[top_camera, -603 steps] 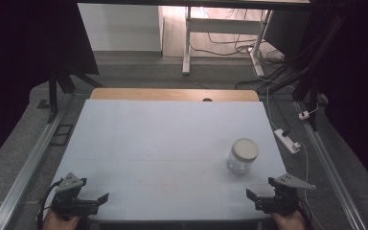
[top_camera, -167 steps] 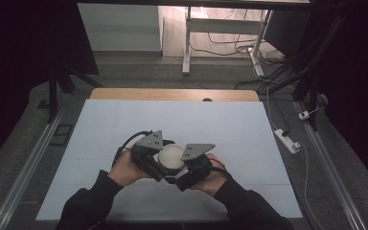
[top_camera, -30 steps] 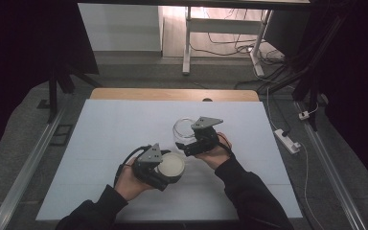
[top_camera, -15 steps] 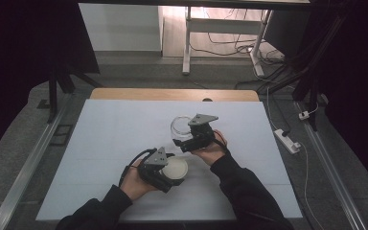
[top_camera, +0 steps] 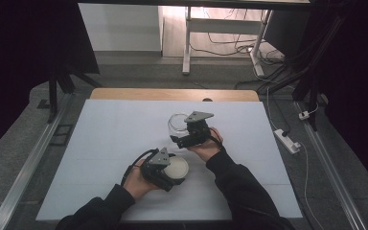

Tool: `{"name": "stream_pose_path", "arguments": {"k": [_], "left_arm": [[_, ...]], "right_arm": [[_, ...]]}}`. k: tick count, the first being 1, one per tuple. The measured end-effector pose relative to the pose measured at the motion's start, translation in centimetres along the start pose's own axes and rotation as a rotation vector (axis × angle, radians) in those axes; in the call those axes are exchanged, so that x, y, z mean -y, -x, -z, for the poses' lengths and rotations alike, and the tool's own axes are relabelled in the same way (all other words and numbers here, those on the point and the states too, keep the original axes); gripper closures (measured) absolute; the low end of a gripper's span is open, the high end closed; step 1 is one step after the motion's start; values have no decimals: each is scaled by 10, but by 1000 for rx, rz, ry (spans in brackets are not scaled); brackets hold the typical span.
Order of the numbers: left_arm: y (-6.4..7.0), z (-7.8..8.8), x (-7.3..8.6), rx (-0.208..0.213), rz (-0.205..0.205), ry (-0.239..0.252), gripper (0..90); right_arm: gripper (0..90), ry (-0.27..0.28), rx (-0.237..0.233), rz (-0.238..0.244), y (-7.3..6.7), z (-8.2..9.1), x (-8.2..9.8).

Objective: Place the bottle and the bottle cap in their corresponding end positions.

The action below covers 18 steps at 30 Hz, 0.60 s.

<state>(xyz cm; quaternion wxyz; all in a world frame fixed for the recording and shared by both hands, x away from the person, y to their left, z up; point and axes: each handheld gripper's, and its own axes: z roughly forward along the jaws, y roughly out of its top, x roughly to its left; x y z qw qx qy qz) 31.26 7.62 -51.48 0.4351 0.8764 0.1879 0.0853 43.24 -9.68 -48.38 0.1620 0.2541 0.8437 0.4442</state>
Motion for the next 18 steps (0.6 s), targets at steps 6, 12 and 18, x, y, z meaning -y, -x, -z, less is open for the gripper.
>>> {"name": "stream_pose_path", "arguments": {"k": [6,12,18], "left_arm": [[-2,-7,2,-4,-14,-24,79],[-2,-13,3,-17,-24,-48,79],[-4,-18,5,-28,-22,-74,79]], "right_arm": [[67,1,2,4,0,-8,-2],[67,-2,4,-1,2,-14,-1],[67,-13,11,1,3,-22,3]]}}
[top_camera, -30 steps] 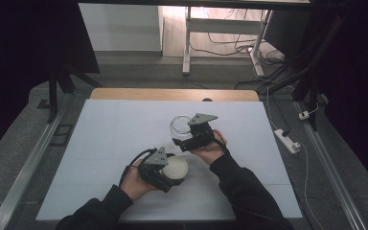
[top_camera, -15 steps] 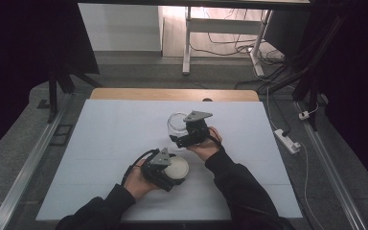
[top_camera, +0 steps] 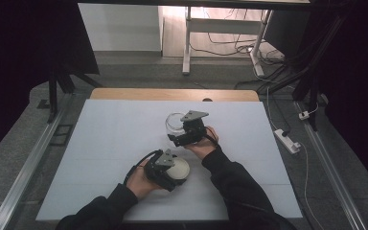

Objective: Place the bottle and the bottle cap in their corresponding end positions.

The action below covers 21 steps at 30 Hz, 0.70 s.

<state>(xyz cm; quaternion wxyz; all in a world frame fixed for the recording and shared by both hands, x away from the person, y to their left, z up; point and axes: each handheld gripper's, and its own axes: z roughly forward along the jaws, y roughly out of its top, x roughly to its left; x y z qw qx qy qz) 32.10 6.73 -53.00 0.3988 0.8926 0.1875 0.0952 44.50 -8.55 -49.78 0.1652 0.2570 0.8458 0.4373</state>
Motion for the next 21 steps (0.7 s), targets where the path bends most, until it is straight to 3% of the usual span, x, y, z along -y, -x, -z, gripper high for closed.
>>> {"name": "stream_pose_path", "arguments": {"k": [21], "left_arm": [[-4,-14,4,-9,7,-102,77]], "right_arm": [[65,-25,-9,10,-2,-12,10]]}}
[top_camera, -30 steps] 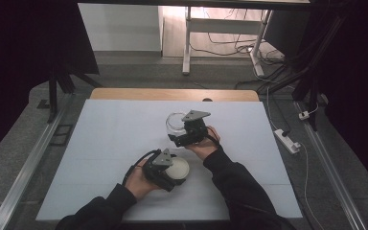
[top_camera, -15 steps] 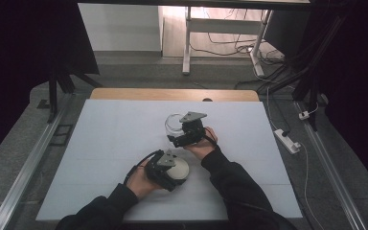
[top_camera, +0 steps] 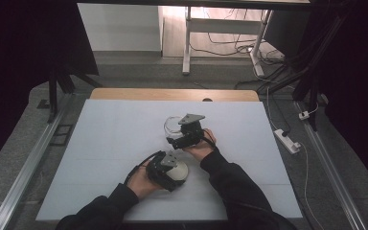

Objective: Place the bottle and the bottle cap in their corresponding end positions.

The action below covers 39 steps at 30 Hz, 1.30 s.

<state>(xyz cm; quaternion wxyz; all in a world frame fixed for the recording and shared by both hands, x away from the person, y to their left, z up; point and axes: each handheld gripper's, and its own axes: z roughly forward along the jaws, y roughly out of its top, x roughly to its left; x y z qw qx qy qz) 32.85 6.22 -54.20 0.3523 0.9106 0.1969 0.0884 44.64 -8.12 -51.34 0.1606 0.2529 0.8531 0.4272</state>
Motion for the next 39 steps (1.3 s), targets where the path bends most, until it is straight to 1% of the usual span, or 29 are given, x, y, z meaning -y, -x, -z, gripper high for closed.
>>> {"name": "stream_pose_path", "arguments": {"k": [4,8,20,23,26,30,36,39], "left_arm": [[-2,-1,0,10,12,-7,76],[-3,-1,0,19,21,-10,74],[-3,0,0,15,32,-8,60],[-3,1,1,21,39,8,37],[-4,2,1,27,51,23,18],[-4,6,0,29,57,41,1],[-5,16,1,38,98,95,0],[-6,22,3,44,112,113,0]], "right_arm": [[64,2,-6,-13,2,0,1],[63,1,-8,-15,2,0,1],[59,-8,-14,-15,3,0,1],[50,-5,-20,-18,3,1,1],[35,14,-24,-21,4,4,0],[18,18,-31,-27,5,8,-2],[0,-3,-60,-39,7,12,-2],[0,2,-55,-48,8,16,-1]]}}
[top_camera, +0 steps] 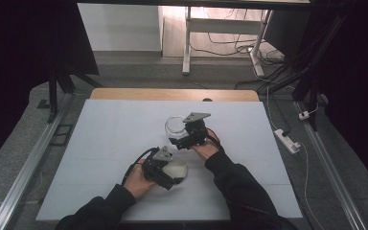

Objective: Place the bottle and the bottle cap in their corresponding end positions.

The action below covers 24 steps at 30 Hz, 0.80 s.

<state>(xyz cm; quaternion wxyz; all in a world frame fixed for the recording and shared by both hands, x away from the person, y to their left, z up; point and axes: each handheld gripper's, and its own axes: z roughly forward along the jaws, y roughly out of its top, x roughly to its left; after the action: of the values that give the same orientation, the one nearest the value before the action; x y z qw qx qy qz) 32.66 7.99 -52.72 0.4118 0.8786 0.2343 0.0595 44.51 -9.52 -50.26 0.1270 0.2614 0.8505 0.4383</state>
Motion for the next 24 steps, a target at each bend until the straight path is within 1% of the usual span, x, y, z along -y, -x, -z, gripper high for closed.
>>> {"name": "stream_pose_path", "arguments": {"k": [5,9,15,19,22,24], "left_arm": [[-1,10,1,-8,16,22,0],[-1,18,2,-14,25,36,0],[-3,31,3,-16,39,63,0],[-4,39,3,-13,52,78,0],[-3,45,3,-18,56,84,0],[-3,49,4,-19,62,94,0]], "right_arm": [[0,-2,-1,-4,-1,6,0],[0,-9,8,0,-3,11,1],[0,0,16,5,-8,19,2],[0,8,-2,-6,-12,25,0],[0,10,2,12,-15,29,1],[0,15,-3,9,-17,33,0]]}}
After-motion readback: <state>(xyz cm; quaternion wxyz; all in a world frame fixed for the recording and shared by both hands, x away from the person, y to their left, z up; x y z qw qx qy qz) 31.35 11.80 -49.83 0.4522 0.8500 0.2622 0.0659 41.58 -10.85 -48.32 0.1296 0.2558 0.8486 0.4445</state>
